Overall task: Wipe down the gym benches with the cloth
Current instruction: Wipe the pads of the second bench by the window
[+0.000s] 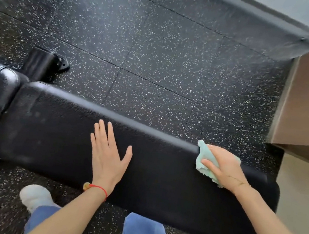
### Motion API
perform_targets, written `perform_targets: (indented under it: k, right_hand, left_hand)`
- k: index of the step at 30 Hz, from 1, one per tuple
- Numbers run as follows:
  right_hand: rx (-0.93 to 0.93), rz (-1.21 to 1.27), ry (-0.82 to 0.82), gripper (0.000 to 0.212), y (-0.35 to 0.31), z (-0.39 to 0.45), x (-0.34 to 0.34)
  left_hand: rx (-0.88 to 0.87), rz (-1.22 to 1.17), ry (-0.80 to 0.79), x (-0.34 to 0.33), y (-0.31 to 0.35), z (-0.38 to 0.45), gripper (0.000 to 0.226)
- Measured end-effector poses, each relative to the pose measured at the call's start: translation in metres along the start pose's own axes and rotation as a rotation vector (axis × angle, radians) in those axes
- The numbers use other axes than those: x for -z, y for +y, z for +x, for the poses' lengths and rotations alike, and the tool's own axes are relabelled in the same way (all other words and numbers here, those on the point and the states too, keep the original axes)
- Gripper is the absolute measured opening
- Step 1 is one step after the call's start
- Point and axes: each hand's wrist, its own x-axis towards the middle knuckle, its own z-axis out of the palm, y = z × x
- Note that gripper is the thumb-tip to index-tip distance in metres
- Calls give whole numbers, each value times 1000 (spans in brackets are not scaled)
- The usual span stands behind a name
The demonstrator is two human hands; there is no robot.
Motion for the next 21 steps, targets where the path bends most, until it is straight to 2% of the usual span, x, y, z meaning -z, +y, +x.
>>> perform_targets:
  k: [3,6,10,13,18,21]
  right_hand:
    - [73,-35,34,48,-26,23,-13]
    - [155,-93,1,49,-76,61,-34]
    - [263,-115,-33,58,-131,90,-57]
    - [253,-37,-51,58,-92,74,-41]
    - [94,56,-26,48,35,3,7]
    - [-15,51,42,53,107,-45,30]
  left_hand:
    - [6,14,-7,-7,18,-11,86]
    - [8,38,-12,-12,25,-15,87]
    - [-110,107,-33,-17,38,-24,86]
    - [-180,121,-60,-22,61,-33,86]
    - [-333,97,-104,-37,119,-45,85]
    - [-341,93,-126,-50,155,-54,83]
